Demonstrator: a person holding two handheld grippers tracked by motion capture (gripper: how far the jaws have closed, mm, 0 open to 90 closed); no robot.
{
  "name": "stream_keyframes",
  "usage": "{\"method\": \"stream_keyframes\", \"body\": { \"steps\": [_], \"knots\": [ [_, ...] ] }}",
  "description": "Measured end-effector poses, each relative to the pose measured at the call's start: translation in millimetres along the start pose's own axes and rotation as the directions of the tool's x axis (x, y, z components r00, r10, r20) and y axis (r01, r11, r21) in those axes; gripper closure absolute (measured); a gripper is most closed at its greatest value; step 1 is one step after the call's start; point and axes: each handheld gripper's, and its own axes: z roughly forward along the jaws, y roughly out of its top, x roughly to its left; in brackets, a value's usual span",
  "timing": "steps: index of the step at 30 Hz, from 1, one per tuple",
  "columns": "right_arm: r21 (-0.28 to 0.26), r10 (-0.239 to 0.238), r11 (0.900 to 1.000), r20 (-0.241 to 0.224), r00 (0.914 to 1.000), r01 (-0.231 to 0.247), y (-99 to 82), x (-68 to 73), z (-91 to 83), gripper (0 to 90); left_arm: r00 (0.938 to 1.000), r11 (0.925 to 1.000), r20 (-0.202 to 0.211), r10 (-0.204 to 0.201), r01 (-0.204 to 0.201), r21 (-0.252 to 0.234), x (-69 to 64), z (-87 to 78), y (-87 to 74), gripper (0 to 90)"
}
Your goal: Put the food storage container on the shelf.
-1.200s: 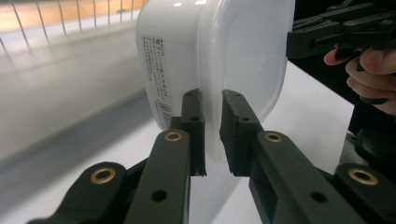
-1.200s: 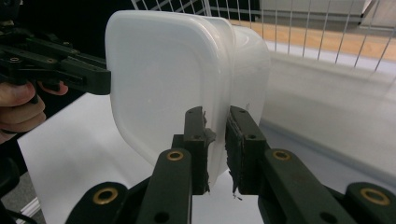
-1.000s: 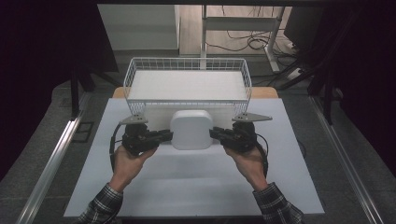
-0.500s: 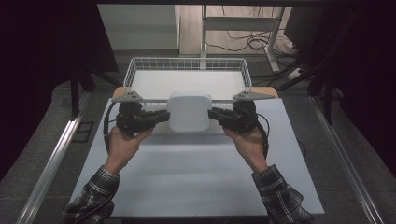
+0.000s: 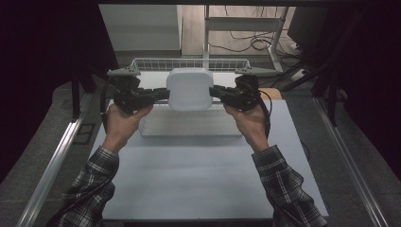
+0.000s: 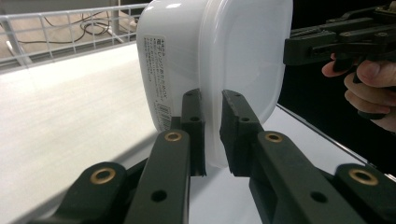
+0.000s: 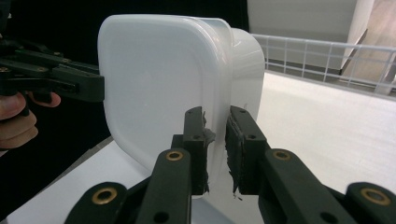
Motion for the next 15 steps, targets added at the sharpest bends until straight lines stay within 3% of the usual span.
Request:
{"method": "stream_keyframes", "body": {
  "steps": [2, 9, 15],
  "knots": [
    [0.000, 0.005, 1.0000, 0.005, 1.0000, -0.005, 4.3, -3.8, 3.5, 77.8, 1.0000, 1.0000, -0.002, -0.005, 0.005, 0.003, 2.2, 1.7, 2.1, 80.4],
    [0.019, 0.064, 0.9978, -0.003, 0.9980, -0.064, 14.4, -19.9, 13.8, 77.6, 0.9965, 0.9971, 0.034, -0.076, 0.076, 0.011, 20.7, 17.7, 9.0, 80.1],
    [0.046, 0.066, 0.9967, 0.019, 0.9976, -0.067, 16.0, -26.7, 23.4, 76.7, 0.9977, 0.9969, -0.006, -0.068, 0.068, 0.038, 25.5, 28.0, 10.8, 78.7]
  ]
}}
